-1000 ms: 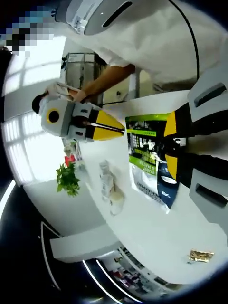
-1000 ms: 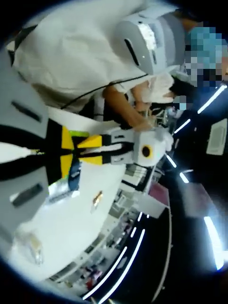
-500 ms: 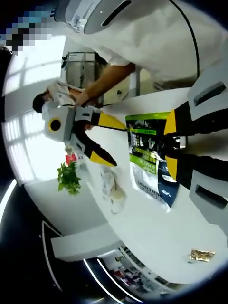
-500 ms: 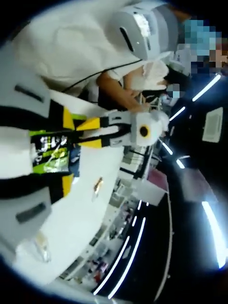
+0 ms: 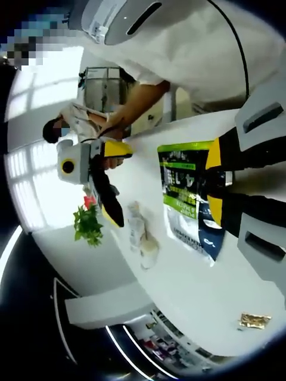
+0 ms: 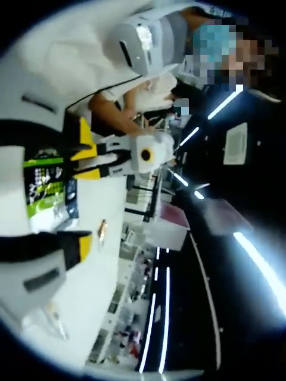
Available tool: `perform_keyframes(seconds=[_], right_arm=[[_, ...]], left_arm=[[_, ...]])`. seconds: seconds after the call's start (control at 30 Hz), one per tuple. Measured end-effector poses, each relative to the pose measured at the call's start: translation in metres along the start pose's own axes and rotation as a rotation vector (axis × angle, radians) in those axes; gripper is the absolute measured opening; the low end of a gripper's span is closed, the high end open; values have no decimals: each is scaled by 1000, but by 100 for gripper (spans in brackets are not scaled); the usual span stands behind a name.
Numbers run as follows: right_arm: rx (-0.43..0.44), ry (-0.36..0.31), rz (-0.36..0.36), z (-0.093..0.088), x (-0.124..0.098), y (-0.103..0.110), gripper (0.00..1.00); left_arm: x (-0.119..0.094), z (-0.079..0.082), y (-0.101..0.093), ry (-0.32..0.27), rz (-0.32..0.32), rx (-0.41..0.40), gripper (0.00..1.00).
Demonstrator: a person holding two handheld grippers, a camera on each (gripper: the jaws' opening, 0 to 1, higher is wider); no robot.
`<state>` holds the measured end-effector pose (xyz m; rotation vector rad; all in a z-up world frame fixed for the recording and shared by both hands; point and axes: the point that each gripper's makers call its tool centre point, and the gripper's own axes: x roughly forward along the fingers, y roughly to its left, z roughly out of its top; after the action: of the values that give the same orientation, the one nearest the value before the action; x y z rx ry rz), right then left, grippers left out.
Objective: Arrange the skincare products in the storage area until every visible bottle or jar stands upright without overlapping.
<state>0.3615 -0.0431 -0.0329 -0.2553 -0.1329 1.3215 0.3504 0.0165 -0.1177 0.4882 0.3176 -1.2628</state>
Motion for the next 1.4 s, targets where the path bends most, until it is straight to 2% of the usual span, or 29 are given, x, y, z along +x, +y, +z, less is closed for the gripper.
perform_keyframes(seconds=[0.13,0.23,0.33,0.4,0.47,0.53,0.6,0.63,0.67,0.7,0.83,1.07,1.1,1.13,1.17,1.2,1.27,1.4], right_arm=[[3,-35,20,6,-4,2,56],[-24,-16,-31,4,-6,-7,56],[-29,-10,-62,3,-7,-14,66],[-41,-4,-104,2,-9,-22,77],[-29,-24,-159,5,-13,-34,90],[-34,-15,-178,3,-18,-40,95],[-19,-45,-210,8,-23,-46,97],[-23,-51,-201,11,-26,-46,98],[-18,-100,-203,20,-27,-45,100],[-12,-131,-203,26,-30,-45,100],[-26,-173,-215,35,-37,-45,98],[39,-187,-212,26,-29,-52,95],[55,-179,-205,23,-27,-52,95],[86,-135,-194,16,-25,-49,94],[65,-144,-198,18,-23,-49,94],[54,-126,-197,15,-21,-48,93],[57,-82,-202,7,-17,-49,92],[61,-60,-188,3,-11,-44,93]], left_arm=[[0,1,0,-5,1,34,14],[0,1,0,-8,3,56,14],[-1,1,0,-9,8,60,15],[-1,1,0,-9,8,59,15],[-1,1,0,-11,8,63,15],[-1,1,0,-15,8,80,15],[-1,1,0,-16,10,88,15],[-1,1,0,-15,11,90,15],[-1,1,0,-14,11,89,15],[-1,1,0,-13,11,80,15],[0,0,2,-4,7,-32,15],[0,0,4,-6,13,-30,16],[0,0,4,-5,13,-32,16],[0,0,4,-6,13,-35,16],[0,-1,4,-6,12,-39,16],[0,-1,4,-7,11,-41,16],[0,-1,4,-7,9,-45,17],[0,-1,4,-8,12,-44,17]])
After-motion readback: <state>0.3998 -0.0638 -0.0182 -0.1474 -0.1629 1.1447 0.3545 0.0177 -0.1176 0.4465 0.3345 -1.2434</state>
